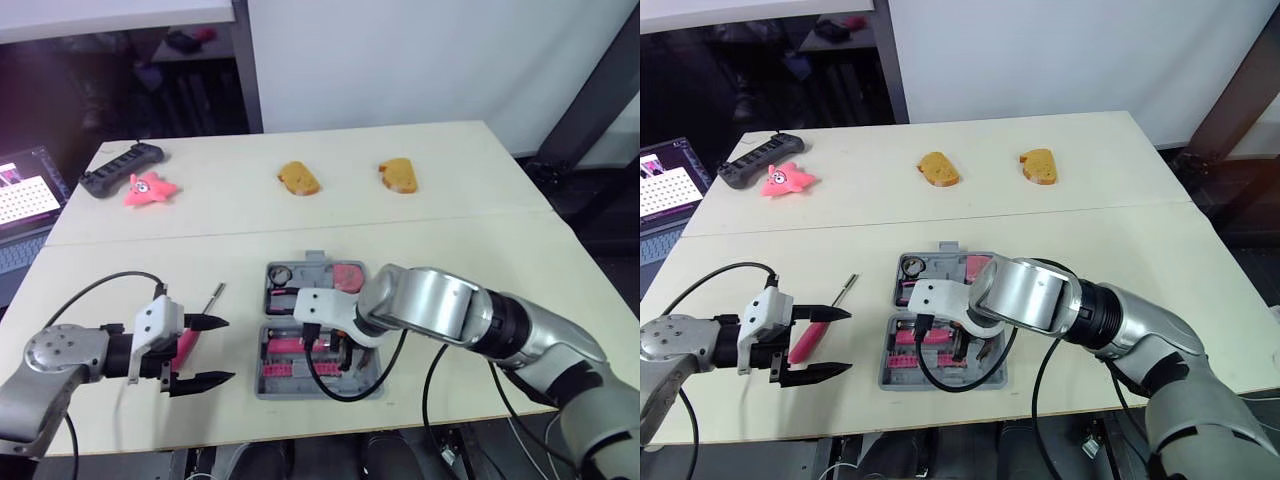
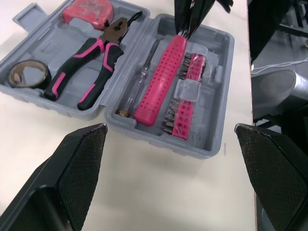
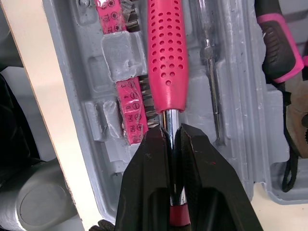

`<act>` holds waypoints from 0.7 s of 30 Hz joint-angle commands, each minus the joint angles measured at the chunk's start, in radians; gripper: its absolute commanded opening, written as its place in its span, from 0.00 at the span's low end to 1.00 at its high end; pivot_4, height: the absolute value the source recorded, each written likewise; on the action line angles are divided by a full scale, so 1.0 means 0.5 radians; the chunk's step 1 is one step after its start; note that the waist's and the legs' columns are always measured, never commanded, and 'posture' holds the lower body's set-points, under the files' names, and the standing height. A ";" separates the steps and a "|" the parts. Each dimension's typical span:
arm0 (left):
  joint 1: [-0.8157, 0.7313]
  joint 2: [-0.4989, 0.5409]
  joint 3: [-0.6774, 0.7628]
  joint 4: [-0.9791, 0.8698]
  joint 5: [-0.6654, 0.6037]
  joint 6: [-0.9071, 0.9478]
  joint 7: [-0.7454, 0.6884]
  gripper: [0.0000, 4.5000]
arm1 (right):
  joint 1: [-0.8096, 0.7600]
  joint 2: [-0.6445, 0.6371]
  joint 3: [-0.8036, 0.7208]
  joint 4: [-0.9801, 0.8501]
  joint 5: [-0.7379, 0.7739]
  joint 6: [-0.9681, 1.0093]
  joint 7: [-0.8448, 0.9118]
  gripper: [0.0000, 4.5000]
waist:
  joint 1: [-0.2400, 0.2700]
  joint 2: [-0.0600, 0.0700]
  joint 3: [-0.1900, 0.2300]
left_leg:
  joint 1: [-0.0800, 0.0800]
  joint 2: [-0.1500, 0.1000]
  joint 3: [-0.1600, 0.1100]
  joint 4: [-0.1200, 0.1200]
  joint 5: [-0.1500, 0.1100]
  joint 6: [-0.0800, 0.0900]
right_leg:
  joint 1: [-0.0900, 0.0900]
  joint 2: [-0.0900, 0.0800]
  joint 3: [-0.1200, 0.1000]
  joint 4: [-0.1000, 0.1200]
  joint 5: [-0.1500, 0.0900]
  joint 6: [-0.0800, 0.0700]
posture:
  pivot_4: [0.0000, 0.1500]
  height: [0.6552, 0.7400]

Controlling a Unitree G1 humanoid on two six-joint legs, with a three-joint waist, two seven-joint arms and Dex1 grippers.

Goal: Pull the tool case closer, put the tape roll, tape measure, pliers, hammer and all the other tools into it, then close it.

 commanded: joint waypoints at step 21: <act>-0.008 -0.004 0.004 -0.108 -0.030 0.049 0.037 1.00 | 0.053 0.118 0.054 0.177 -0.105 -0.168 -0.059 0.10 | -0.046 0.000 0.000 | 0.000 0.000 -0.001 -0.001 0.003 -0.005 | -0.004 0.000 0.000 0.007 0.000 -0.001 | 1.00 1.00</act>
